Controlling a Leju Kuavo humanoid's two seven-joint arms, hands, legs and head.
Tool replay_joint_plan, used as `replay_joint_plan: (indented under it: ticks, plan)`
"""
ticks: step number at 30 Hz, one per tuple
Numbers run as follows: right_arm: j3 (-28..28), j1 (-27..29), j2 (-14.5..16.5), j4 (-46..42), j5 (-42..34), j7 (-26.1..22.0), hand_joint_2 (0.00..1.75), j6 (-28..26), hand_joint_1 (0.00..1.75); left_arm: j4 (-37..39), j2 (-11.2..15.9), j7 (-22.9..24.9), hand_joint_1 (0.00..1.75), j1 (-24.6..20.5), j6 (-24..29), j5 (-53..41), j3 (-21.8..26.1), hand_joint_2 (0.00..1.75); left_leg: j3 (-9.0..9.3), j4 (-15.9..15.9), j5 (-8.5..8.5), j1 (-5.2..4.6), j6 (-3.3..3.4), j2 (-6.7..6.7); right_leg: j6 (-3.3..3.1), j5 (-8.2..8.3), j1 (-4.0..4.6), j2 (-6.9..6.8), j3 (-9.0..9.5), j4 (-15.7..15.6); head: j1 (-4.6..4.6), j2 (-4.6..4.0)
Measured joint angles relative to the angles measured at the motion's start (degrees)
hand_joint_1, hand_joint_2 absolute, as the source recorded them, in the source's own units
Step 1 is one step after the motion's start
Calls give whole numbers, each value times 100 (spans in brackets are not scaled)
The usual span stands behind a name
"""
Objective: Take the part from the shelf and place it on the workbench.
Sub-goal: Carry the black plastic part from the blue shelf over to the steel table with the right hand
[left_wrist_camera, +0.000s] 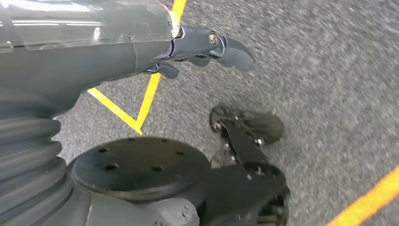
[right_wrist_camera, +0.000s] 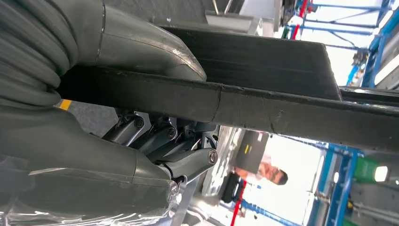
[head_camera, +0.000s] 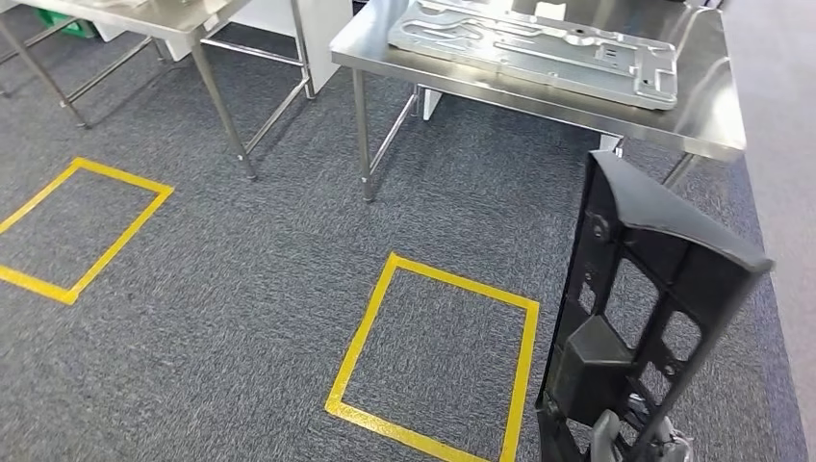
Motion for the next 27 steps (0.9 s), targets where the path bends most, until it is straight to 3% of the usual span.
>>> replay_joint_plan:
  ticks: [1,3,4,6,8,10,11,12,13,15,17,19,20,22,23,25,26,27]
  plan:
    - [102,-7,2,8,56,0,175,-126,175,0,19,-2,0,-1,-27,9,4,175,13,0,-17,-11,-30,46,-36,6,24,-46,54,-116,-3,1]
    - [281,-14,2,37,109,0,175,-316,175,0,56,-16,0,-9,-58,24,9,175,58,-18,-37,-23,-81,138,-83,1,38,56,43,-134,-8,1]
    - [348,-14,2,55,118,-1,175,-376,175,0,75,-30,0,-15,-69,31,10,175,80,-8,-59,-19,-112,123,-108,14,19,111,49,-155,-10,1]
    - [462,-28,2,89,126,-1,175,-441,175,0,111,-66,0,-17,-94,36,16,175,-5,233,-234,-11,-171,-112,-168,47,-26,222,64,-203,-30,1]
    - [585,-65,1,126,130,-1,175,-477,175,0,153,-95,0,-2,-117,41,33,175,-329,901,-586,4,-210,-390,-208,61,-45,339,64,-216,-54,1]
    - [692,-90,-1,168,130,-1,175,-514,175,0,195,-110,0,15,-135,45,50,175,-665,1545,-782,16,-231,-453,-218,59,-45,483,65,-208,-58,1]
    - [732,-93,-3,190,130,0,175,-528,175,0,212,-114,0,17,-139,46,56,175,-726,1610,-710,26,-240,-461,-217,57,-48,563,70,-201,-58,0]
    - [764,-96,-7,210,130,0,175,-536,175,0,228,-117,0,18,-142,47,62,175,-695,1473,-541,38,-244,-470,-211,51,-53,643,77,-190,-58,1]
    - [791,-102,-13,227,130,1,175,-539,175,0,242,-119,0,17,-143,45,67,175,-579,1153,-304,55,-248,-507,-198,42,-59,719,83,-173,-58,1]
    - [845,-122,-26,252,127,3,175,-546,175,0,261,-119,0,15,-143,42,79,175,-320,476,-4,91,-235,-749,-141,9,-67,863,61,-107,-64,1]
    - [898,-145,-42,267,113,18,175,-573,175,0,268,-120,0,18,-146,34,89,175,-220,193,37,97,-189,-927,-63,0,-68,980,7,-54,-76,1]
    - [927,-155,-62,282,94,49,175,-624,175,0,270,-128,0,13,-159,23,93,175,-214,176,50,80,-114,-853,5,25,-84,1084,-32,-60,-85,1]
    - [932,-153,-74,293,88,67,175,-651,175,-1,272,-138,0,7,-170,16,93,175,-204,162,65,79,-72,-794,30,12,-91,1052,-49,-39,-88,1]
    - [943,-164,-95,314,89,96,175,-692,175,-2,274,-158,0,1,-204,8,95,175,-201,127,97,88,4,-663,72,-169,-79,795,-190,245,-55,1]
    - [953,-179,-104,326,90,104,175,-709,175,-2,276,-164,0,7,-217,5,96,175,-204,121,102,80,26,-586,85,-344,-70,613,-344,560,-36,1]
    - [970,-206,-119,350,90,114,175,-728,175,-2,277,-167,0,29,-232,5,97,175,-214,119,95,56,52,-420,102,-658,-65,439,-701,1278,-18,1]
    - [973,-207,-126,362,90,117,175,-730,175,-2,278,-167,0,34,-234,5,98,175,-215,120,90,45,57,-339,99,-695,-64,409,-797,1475,-18,0]
    - [974,-203,-131,369,90,120,175,-731,175,-2,278,-167,0,33,-235,5,99,175,-211,120,83,34,60,-265,86,-622,-62,390,-782,1455,-18,0]
